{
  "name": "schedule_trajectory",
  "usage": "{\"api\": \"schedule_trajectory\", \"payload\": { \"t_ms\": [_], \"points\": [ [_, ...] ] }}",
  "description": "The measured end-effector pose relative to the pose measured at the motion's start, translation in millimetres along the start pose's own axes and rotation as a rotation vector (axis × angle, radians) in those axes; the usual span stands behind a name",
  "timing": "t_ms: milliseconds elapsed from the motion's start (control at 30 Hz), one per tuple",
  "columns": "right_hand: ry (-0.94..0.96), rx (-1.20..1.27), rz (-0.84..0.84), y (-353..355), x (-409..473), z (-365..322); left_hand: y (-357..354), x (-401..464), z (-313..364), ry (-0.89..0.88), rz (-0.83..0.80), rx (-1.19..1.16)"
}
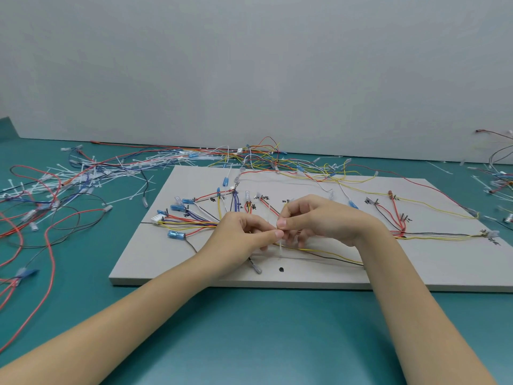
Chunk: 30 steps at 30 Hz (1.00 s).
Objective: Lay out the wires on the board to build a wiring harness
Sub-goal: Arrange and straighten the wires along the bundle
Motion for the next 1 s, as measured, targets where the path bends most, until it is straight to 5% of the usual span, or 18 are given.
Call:
{"api": "schedule_trajectory", "payload": {
  "t_ms": [600, 1000],
  "points": [
    [0.043, 0.089, 0.070, 13, 1, 0, -5, -2, 10, -0.004, -0.048, 0.024],
    [0.037, -0.073, -0.015, -1, 1, 0, -3, -3, 8, -0.006, -0.051, 0.048]
  ]
}}
Point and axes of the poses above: each hand's wrist, its own x-axis towards the middle knuckle, its own y-axis out of the back of the hand, z = x × y, the point moved 6 cm from there along x, towards the middle knuckle, and after that the axes turned 14 degrees about -y, right-handed, at the moved point
